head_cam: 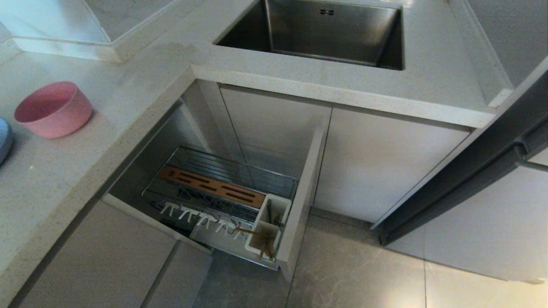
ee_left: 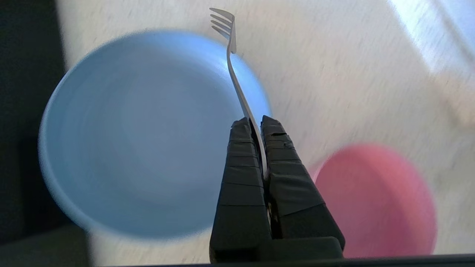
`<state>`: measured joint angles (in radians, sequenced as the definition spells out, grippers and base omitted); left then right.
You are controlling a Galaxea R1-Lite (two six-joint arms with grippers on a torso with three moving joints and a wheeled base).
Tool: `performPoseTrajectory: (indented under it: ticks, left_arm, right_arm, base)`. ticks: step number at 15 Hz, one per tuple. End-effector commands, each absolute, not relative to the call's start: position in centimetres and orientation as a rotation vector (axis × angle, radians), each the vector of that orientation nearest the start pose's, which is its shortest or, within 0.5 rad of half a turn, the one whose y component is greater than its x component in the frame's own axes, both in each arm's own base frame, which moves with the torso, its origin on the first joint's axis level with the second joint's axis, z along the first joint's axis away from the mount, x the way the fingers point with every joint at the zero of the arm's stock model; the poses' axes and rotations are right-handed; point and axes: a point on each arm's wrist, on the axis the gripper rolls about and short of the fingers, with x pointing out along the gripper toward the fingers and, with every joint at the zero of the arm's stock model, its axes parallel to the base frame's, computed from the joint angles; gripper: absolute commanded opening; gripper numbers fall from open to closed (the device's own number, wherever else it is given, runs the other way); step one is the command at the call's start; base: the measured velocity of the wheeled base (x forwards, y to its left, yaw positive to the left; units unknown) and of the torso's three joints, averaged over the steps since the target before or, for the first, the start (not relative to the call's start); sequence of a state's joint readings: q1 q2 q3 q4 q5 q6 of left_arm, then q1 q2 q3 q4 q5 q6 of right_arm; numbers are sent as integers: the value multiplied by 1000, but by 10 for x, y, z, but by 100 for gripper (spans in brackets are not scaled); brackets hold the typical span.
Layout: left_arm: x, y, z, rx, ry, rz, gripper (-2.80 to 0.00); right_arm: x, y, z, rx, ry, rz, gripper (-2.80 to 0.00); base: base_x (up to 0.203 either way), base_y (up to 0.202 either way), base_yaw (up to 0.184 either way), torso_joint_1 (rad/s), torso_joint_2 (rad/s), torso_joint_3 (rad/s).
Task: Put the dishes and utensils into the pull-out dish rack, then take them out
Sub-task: Take the fork out of the cupboard
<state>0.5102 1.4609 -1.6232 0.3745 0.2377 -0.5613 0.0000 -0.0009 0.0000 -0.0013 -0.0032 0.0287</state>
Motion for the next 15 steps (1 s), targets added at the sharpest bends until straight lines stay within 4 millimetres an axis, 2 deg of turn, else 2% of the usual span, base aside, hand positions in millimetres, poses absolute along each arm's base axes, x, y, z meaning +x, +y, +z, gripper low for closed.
performPoseTrajectory:
  ticks: [1,6,10,15]
  left_arm:
    - [205,121,375,-564,-14,809,-280]
    - [204,118,362,-554,-30,879,-280]
    - [198,116,357,-528,-136,920,-280]
    - [195,112,334,-496,-181,918,-280]
  right_arm:
    - [-23,0,76,29,-3,-3,-280]
    - [-23,0,76,29,-3,-3,-280]
    - [-23,0,76,29,-3,-3,-280]
    - [-23,0,76,29,-3,-3,-280]
  base:
    - [0,0,0,0,0,0]
    - [0,0,0,0,0,0]
    - [0,0,0,0,0,0]
    - [0,0,0,0,0,0]
